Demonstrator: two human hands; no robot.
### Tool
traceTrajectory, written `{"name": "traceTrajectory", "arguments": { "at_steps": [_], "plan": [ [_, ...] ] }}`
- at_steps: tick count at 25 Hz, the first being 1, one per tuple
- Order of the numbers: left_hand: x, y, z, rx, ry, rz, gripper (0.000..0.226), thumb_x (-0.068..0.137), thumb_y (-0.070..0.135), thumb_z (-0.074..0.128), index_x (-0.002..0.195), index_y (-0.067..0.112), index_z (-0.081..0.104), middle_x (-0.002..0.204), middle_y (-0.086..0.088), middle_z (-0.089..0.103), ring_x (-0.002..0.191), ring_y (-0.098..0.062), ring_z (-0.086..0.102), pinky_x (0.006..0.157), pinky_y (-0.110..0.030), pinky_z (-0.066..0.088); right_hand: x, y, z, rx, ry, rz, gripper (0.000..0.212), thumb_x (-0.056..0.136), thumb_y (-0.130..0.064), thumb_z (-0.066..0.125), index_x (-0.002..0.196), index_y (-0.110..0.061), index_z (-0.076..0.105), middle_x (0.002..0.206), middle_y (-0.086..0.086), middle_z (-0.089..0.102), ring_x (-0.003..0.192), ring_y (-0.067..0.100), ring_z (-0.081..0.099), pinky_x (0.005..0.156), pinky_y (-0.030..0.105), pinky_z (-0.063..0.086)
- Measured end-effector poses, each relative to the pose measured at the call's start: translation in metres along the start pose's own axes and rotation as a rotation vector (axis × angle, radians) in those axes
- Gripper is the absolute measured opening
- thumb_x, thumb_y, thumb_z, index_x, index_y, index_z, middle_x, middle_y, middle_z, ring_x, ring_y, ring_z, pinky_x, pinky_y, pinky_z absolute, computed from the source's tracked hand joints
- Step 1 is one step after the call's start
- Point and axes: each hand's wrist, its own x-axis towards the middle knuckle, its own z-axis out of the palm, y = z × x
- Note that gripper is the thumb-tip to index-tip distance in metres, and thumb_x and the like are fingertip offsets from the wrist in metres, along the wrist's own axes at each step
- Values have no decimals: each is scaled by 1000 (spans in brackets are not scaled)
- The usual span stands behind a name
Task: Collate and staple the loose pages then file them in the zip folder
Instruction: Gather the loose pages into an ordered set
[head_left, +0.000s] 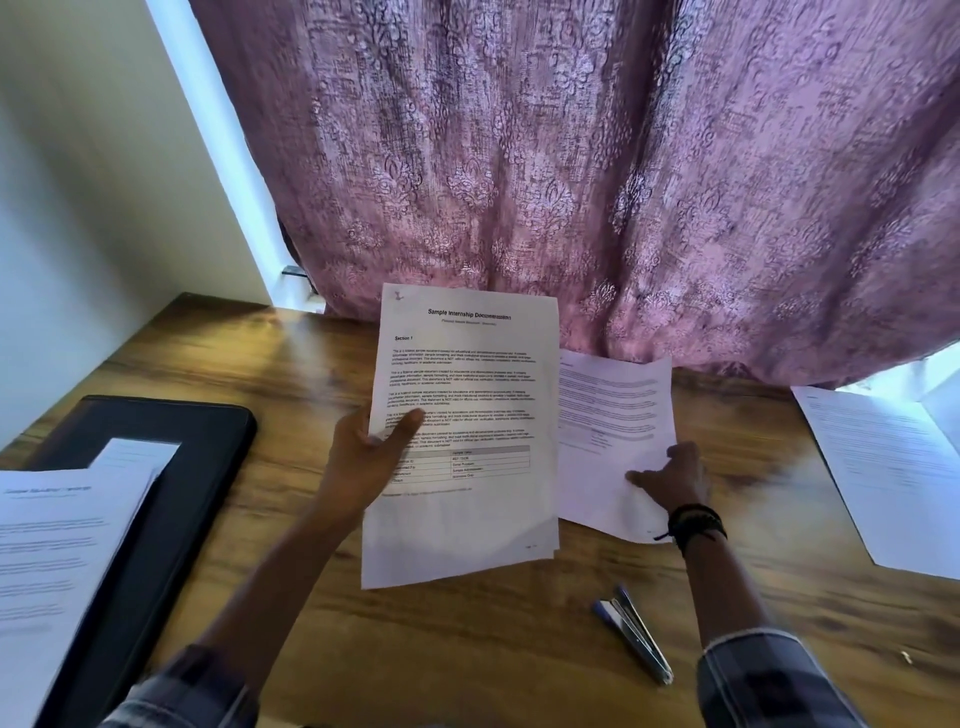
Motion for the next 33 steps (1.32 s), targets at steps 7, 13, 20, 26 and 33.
{"name": "traceTrajectory", "arguments": {
  "at_steps": [7, 13, 20, 26, 33],
  "plan": [
    [2, 1, -1, -81, 33, -35, 13, 87, 13, 68, 98, 16, 73, 97, -5, 76, 91, -25, 72, 82, -42, 58, -36, 5, -18, 542, -119, -258, 28, 84, 1, 72, 109, -12, 67, 107, 10, 73, 92, 21, 72, 77, 34, 59],
    [1, -2, 2, 5, -34, -98, 17, 91, 17, 65, 106, 12, 71, 97, 1, 76, 88, -16, 73, 71, -25, 57, -94, -10, -25, 728, -443, -258, 41, 85, -3, 69, 125, -9, 61, 113, 12, 73, 103, 31, 70, 81, 36, 60],
    [-2, -7, 13, 8, 32, -200, 10, 93, 16, 64, 99, 15, 72, 89, 3, 76, 77, -9, 73, 62, -16, 55, -134, -22, -18, 804, -658, -272, 39, 91, 2, 56, 130, -8, 55, 122, 19, 68, 109, 38, 67, 83, 44, 59],
    [-12, 9, 22, 54, -3, -3, 18, 97, 26, 55, 108, 17, 65, 96, 4, 75, 85, -14, 73, 63, -19, 56, -135, -34, -11, 766, -597, -298, 34, 102, -35, 44, 125, -17, 60, 120, 6, 71, 111, 28, 67, 87, 40, 58],
    [-5, 21, 20, 59, 19, 310, 23, 100, 16, 48, 122, 8, 48, 116, -1, 65, 106, -9, 64, 81, -23, 54, -130, -56, 27, 647, -387, -595, 43, 84, -15, 67, 126, -15, 59, 124, 4, 67, 117, 25, 63, 92, 51, 56]
  ]
}}
